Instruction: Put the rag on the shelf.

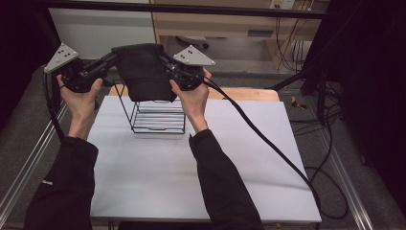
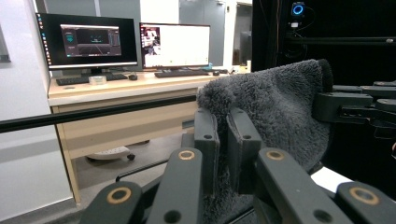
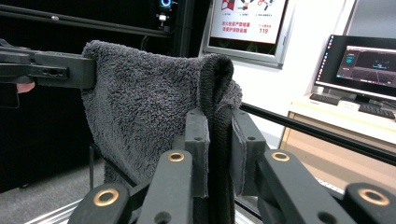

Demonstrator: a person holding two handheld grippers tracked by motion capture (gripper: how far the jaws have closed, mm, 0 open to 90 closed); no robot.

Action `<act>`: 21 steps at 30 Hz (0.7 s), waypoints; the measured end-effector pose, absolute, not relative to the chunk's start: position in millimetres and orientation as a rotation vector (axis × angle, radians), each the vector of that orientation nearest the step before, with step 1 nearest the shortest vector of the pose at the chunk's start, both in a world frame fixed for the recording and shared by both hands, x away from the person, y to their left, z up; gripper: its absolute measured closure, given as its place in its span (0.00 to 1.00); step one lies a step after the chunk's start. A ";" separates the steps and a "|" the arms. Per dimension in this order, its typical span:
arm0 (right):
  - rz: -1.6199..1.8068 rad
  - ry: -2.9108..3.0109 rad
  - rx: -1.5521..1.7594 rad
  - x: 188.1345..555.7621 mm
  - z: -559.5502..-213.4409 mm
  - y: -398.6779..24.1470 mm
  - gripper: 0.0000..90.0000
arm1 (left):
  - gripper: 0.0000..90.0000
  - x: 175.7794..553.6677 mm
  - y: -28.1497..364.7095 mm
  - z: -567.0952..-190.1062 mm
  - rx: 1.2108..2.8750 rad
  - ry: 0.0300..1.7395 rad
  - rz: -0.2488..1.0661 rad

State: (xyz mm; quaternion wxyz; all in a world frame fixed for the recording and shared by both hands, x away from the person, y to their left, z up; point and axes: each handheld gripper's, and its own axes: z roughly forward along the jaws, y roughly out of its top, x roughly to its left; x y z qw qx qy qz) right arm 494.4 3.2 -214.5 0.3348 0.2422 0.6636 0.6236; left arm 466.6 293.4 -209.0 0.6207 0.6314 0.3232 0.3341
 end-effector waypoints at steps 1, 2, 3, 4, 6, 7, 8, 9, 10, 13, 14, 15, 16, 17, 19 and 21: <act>1.625 1.732 0.627 493.5 -214.8 3.5 0.88 | 0.92 465.3 293.7 -209.9 1.448 0.741 0.767; 1.624 1.732 0.623 492.5 -215.1 3.8 0.88 | 0.92 463.9 294.1 -210.9 1.447 0.739 0.767; 1.623 1.733 0.618 491.5 -215.6 3.9 0.88 | 0.92 462.4 294.7 -212.1 1.447 0.736 0.767; 1.622 1.733 0.616 490.6 -216.1 4.1 0.88 | 0.92 460.9 295.5 -213.1 1.447 0.735 0.776; 1.623 1.736 0.608 488.8 -217.7 4.3 0.88 | 0.92 458.5 296.5 -215.4 1.448 0.733 0.777; 1.623 1.737 0.607 488.2 -218.5 4.4 0.88 | 0.92 457.5 296.6 -216.6 1.448 0.734 0.776; 1.621 1.738 0.605 487.8 -219.3 4.5 0.88 | 0.92 456.7 296.7 -217.6 1.451 0.734 0.778; 1.618 1.740 0.605 487.4 -220.1 4.8 0.88 | 0.92 455.7 296.6 -218.6 1.453 0.733 0.778; 1.617 1.741 0.606 486.8 -220.8 5.0 0.88 | 0.92 454.7 296.6 -219.5 1.454 0.731 0.780; 1.608 1.743 0.596 484.4 -222.1 5.5 0.88 | 0.92 452.0 297.3 -222.3 1.451 0.728 0.778; 1.608 1.743 0.590 483.5 -222.5 5.3 0.88 | 0.92 450.9 297.7 -223.2 1.450 0.727 0.776; 1.612 1.744 0.591 482.6 -223.1 5.3 0.88 | 0.92 449.7 297.9 -224.2 1.447 0.726 0.773; 1.613 1.745 0.590 481.8 -223.6 5.1 0.88 | 0.92 448.6 298.0 -225.1 1.452 0.722 0.767; 1.613 1.746 0.588 480.9 -224.4 4.9 0.88 | 0.92 447.1 298.0 -225.7 1.451 0.723 0.776; 1.609 1.749 0.582 479.0 -226.3 5.0 0.88 | 0.92 444.6 297.0 -227.4 1.464 0.720 0.781; 1.597 1.755 0.576 477.3 -228.5 5.4 0.88 | 0.92 442.7 295.9 -229.3 1.471 0.725 0.789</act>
